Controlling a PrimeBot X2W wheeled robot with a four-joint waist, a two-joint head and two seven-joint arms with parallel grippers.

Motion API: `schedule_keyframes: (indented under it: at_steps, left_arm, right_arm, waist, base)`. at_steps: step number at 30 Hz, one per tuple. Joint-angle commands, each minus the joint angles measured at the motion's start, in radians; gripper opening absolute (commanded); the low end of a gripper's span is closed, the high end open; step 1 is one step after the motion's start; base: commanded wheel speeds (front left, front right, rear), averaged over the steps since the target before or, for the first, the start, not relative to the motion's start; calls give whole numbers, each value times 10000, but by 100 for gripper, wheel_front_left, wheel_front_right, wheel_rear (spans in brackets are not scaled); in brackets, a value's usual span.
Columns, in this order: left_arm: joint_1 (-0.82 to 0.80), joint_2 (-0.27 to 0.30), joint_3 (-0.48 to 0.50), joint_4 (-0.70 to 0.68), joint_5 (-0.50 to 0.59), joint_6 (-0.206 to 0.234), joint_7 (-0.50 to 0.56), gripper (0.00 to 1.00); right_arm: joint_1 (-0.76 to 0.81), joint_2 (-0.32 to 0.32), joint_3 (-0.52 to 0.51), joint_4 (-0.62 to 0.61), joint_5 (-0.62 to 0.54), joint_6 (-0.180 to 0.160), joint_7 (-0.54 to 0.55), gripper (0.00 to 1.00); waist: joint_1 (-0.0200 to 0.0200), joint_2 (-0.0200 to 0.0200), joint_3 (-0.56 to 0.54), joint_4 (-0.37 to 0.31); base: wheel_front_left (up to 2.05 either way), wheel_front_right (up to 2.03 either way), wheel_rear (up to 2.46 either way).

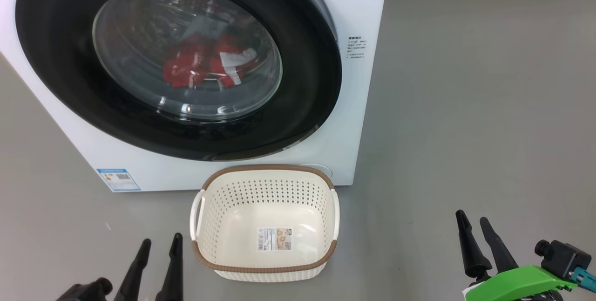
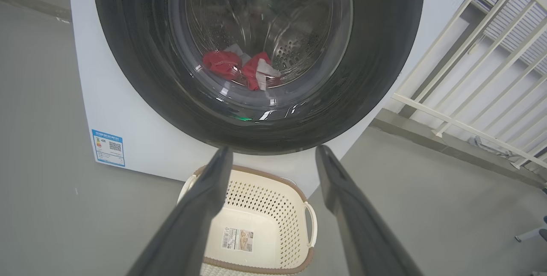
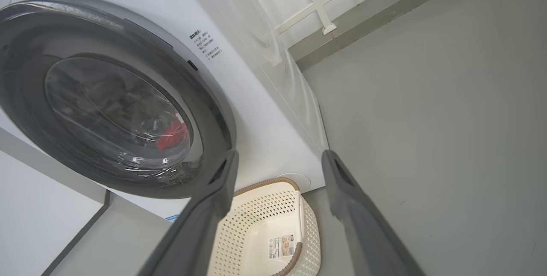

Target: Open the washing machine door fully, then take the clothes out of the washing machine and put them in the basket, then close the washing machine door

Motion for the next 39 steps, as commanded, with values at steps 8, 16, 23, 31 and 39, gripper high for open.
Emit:
schedule_keyframes:
  at_steps: [8,16,23,31,39]
  left_arm:
    - [-105,196,189,-436,1176,33,-376,100]
    - [17,202,199,-554,2162,12,-611,100]
    - [72,189,212,-655,2996,-3,-818,100]
    - [99,165,261,-609,3715,-64,-1024,100]
    - [110,115,465,-458,4233,-138,-1236,100]
  right_arm:
    - [-36,-165,219,-313,-951,5,-341,100]
    - [43,-185,215,-368,-1683,5,-576,100]
    - [83,-202,198,-416,-2368,5,-782,100]
    - [135,-219,221,-458,-2997,6,-988,100]
    - [269,-237,132,-451,-3620,6,-1200,100]
  waist:
    - [-1,0,10,21]
    - [-1,0,-1,8]
    - [-1,0,38,-1]
    - [-1,0,84,3]
    - [-1,0,149,47]
  base:
    - [0,0,0]
    - [0,0,0]
    - [0,0,0]
    - [0,0,0]
    - [0,0,0]
